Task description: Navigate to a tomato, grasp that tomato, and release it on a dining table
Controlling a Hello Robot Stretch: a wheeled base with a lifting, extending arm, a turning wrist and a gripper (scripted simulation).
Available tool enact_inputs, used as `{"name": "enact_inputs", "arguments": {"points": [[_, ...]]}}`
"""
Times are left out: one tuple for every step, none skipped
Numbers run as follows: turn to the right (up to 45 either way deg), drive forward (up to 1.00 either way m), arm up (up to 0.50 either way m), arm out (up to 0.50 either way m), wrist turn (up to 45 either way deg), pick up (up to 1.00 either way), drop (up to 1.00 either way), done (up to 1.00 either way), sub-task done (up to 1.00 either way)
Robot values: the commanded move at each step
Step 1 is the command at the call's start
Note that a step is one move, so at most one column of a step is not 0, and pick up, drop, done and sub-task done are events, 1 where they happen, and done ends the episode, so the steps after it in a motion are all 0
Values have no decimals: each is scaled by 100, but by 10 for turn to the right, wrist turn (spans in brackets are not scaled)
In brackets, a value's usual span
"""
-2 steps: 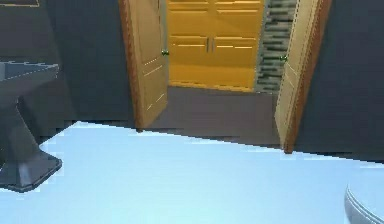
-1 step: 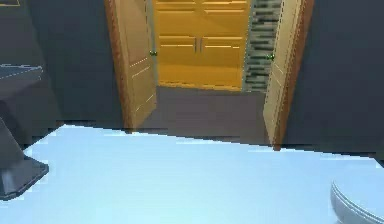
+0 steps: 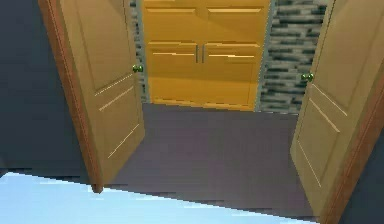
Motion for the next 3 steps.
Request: {"name": "enact_inputs", "arguments": {"points": [[30, 0, 0, 0, 0, 0, 0, 0, 0], [0, 100, 0, 0, 0, 0, 0, 0, 0], [0, 85, 0, 0, 0, 0, 0, 0, 0]]}}
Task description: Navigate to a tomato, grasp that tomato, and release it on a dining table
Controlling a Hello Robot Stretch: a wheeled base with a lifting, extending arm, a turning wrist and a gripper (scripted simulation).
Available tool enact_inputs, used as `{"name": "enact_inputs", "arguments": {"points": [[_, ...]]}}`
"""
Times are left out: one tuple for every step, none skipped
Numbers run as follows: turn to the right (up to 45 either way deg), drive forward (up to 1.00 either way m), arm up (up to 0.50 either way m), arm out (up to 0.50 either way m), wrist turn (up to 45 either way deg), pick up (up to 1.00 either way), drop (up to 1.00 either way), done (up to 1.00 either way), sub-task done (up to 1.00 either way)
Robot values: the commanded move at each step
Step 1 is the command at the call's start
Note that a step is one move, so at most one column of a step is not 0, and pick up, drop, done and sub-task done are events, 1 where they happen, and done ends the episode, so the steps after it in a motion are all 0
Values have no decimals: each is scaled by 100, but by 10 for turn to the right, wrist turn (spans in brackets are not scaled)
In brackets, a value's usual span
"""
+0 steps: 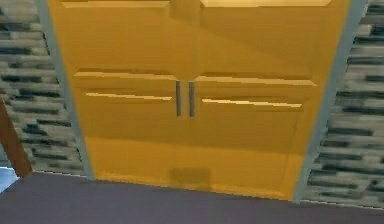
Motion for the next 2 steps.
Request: {"name": "enact_inputs", "arguments": {"points": [[-120, 0, 0, 0, 0, 0, 0, 0, 0], [0, 55, 0, 0, 0, 0, 0, 0, 0]]}}
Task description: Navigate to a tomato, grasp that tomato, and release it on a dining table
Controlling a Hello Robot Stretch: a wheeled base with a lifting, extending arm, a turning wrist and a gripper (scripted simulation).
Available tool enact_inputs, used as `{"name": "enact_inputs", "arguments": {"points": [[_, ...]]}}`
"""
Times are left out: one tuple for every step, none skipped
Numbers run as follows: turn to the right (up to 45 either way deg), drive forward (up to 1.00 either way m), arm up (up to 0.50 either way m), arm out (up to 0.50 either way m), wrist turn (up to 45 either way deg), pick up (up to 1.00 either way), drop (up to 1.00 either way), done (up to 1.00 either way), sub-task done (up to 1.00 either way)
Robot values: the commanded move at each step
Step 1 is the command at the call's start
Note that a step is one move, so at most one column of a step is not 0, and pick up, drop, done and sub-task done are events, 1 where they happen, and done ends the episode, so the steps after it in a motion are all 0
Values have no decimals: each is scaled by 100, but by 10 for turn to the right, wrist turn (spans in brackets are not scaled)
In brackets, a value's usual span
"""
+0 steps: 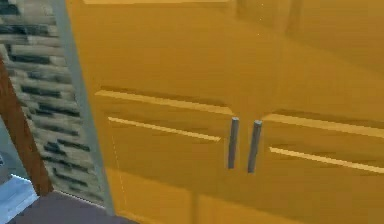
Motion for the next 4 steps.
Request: {"name": "enact_inputs", "arguments": {"points": [[-450, 0, 0, 0, 0, 0, 0, 0, 0], [0, 100, 0, 0, 0, 0, 0, 0, 0], [-180, 0, 0, 0, 0, 0, 0, 0, 0], [0, 10, 0, 0, 0, 0, 0, 0, 0]]}}
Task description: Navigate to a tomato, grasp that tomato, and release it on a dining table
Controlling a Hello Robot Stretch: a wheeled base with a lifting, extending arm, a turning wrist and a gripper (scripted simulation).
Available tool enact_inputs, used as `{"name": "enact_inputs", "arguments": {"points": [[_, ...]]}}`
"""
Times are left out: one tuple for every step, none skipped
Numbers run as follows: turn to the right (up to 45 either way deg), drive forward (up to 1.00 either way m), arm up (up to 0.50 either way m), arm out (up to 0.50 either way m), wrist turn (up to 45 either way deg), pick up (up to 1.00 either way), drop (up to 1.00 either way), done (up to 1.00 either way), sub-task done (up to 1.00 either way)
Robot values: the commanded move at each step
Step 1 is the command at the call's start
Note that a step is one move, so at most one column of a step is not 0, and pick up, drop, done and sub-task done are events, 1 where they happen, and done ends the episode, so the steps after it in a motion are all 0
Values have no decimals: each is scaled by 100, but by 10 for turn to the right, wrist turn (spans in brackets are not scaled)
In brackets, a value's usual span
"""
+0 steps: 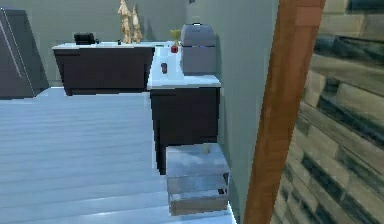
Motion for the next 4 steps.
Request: {"name": "enact_inputs", "arguments": {"points": [[-300, 0, 0, 0, 0, 0, 0, 0, 0], [0, 100, 0, 0, 0, 0, 0, 0, 0], [-60, 0, 0, 0, 0, 0, 0, 0, 0], [-30, 0, 0, 0, 0, 0, 0, 0, 0]]}}
